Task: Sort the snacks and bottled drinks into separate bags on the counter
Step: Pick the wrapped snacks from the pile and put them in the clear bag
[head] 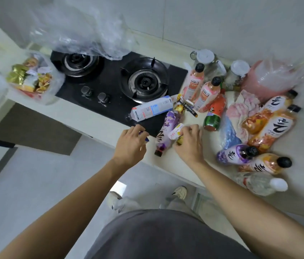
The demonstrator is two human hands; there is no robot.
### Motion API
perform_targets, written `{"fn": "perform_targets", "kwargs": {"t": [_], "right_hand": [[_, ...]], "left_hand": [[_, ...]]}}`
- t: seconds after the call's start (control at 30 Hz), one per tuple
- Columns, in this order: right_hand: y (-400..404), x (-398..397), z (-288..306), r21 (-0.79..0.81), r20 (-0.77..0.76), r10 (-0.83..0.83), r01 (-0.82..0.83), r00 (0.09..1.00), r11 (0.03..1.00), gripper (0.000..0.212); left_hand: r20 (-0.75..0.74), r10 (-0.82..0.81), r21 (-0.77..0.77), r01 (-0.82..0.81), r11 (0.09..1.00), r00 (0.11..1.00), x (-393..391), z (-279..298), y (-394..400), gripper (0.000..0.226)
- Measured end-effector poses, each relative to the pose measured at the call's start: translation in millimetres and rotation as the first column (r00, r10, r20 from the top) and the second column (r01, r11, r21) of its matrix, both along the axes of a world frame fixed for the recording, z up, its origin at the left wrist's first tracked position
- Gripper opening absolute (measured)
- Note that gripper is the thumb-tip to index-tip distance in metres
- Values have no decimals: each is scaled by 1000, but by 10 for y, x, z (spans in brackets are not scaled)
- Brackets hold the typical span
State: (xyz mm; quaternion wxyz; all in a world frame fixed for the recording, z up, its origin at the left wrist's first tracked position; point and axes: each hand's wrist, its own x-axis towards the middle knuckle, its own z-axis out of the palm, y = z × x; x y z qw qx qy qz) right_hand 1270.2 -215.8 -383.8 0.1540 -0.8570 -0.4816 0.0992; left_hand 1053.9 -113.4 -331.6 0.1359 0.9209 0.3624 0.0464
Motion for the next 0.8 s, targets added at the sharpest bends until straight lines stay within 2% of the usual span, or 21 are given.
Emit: {"fn": "perform_targets", "kwargs": {"t": [0.23, 0.57, 0.8], "right_hand": [[809, -1000, 414, 119, 14, 86, -87, 996, 989, 40], [2067, -3043, 582, 136, -158, 306, -287, 939, 948, 38], [3195, -3710, 617, 136, -164, 429, -410, 889, 902, 40]], "left_hand": [[71, 116, -33, -114, 993, 991, -1097, 92, 427, 33], [93, 325, -38, -323, 946, 941, -3274, 414, 1376, 35], [79, 410, -57, -407, 912, 909, -3924, 357, 2342, 38]]}}
